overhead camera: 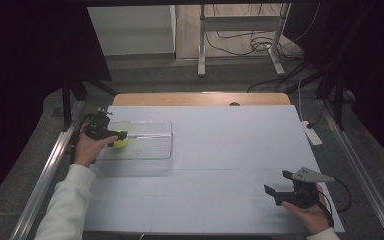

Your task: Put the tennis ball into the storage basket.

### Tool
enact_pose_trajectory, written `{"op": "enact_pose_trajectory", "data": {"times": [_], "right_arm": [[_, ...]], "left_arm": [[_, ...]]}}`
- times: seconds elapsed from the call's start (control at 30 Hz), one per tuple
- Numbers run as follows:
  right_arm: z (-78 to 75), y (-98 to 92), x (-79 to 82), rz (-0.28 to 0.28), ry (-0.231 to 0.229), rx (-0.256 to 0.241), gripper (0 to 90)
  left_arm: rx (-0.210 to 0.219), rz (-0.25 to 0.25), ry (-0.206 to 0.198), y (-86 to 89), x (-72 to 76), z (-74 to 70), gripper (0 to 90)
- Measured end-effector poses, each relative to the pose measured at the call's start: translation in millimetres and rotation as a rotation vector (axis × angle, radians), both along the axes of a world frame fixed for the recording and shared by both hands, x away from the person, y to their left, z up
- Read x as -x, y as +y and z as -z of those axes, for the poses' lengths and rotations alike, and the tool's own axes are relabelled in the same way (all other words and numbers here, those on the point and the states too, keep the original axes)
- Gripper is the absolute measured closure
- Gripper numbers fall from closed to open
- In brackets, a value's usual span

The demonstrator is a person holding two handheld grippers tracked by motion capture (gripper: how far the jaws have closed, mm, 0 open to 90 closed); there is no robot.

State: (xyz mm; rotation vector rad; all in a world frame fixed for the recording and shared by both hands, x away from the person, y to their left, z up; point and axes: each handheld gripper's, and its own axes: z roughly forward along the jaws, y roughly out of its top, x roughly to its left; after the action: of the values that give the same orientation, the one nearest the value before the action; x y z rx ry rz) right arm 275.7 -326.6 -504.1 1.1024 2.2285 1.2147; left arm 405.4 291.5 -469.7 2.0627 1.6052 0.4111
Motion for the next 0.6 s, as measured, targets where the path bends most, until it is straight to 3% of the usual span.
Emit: {"op": "enact_pose_trajectory", "data": {"times": [0.6], "right_arm": [[-0.3,0.0,0.2,0.001,-0.001,0.003,9.2]], "left_arm": [[0.041,0.005,-0.034,4.7,7.6,-3.9,14.8]]}}
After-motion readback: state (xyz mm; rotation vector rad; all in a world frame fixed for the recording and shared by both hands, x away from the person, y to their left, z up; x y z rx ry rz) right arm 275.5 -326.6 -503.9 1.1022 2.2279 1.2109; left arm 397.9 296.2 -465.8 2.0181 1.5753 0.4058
